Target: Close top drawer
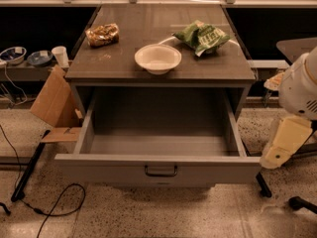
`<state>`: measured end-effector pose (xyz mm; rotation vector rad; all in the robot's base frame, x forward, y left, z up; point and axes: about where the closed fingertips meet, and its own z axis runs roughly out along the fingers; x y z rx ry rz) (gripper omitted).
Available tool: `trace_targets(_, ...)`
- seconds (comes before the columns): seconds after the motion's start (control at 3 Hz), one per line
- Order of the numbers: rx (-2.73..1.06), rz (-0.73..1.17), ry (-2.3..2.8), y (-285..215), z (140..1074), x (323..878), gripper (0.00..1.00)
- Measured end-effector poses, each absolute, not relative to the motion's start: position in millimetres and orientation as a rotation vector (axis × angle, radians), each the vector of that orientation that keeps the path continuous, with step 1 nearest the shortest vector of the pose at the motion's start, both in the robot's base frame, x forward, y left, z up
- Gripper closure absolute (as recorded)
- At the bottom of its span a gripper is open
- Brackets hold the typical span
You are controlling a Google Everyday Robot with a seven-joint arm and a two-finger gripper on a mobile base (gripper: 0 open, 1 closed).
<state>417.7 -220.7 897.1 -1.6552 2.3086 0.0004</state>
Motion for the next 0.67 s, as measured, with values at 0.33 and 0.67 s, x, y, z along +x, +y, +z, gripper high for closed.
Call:
trace_targets(0.33, -1.519, 0.103, 2.399, -242.4, 839.5, 414.7, 0.02)
trace_targets(0.67, -1.394, 0.169, 2.452, -260.8, 809.8, 412.9, 0.25)
